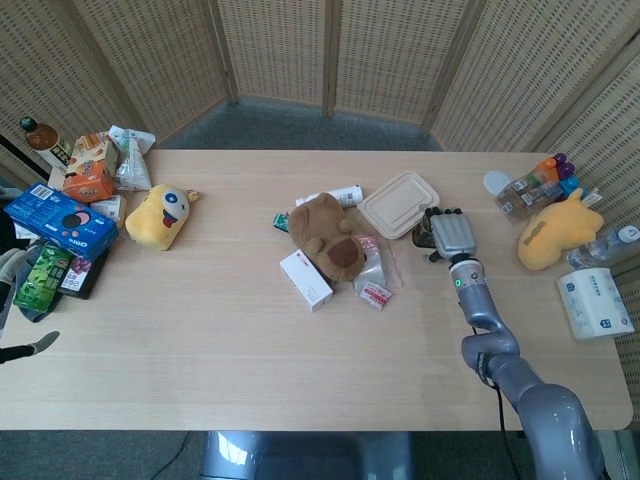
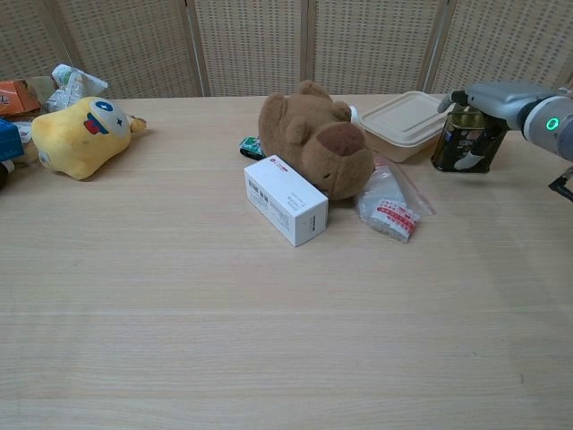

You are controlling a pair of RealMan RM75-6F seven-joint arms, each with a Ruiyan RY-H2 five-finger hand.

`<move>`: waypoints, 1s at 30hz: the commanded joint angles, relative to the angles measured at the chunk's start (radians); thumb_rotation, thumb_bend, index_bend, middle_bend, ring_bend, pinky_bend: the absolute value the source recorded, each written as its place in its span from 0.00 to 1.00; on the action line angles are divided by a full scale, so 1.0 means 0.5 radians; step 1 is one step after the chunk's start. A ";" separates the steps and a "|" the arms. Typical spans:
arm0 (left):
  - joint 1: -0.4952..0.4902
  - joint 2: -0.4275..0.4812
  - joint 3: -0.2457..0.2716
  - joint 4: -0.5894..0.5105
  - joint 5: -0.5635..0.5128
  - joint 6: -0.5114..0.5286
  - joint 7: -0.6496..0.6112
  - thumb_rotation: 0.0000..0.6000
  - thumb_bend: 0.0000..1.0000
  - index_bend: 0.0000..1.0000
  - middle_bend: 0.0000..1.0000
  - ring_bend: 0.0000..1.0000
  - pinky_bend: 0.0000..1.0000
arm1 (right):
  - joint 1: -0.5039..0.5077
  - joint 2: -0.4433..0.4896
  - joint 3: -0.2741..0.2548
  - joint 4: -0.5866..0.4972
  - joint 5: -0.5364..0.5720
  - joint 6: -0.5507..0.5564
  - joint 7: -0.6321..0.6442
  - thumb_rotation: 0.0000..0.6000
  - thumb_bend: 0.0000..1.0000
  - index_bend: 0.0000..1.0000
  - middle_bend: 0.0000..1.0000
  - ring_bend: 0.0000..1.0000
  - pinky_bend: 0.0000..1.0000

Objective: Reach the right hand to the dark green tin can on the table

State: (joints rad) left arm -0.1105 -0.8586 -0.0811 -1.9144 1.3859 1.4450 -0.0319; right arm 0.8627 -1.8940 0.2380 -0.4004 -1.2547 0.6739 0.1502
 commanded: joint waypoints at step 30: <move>0.013 0.041 0.025 -0.053 0.128 0.015 -0.099 1.00 0.00 0.00 0.00 0.00 0.00 | -0.065 0.493 0.139 -0.876 0.001 0.509 -0.354 1.00 0.09 0.42 0.57 0.61 0.60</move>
State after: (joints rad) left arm -0.1053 -0.8403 -0.0693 -1.9389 1.4476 1.4503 -0.0780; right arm 0.8397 -1.7237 0.2761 -0.7155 -1.2783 0.8847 0.0609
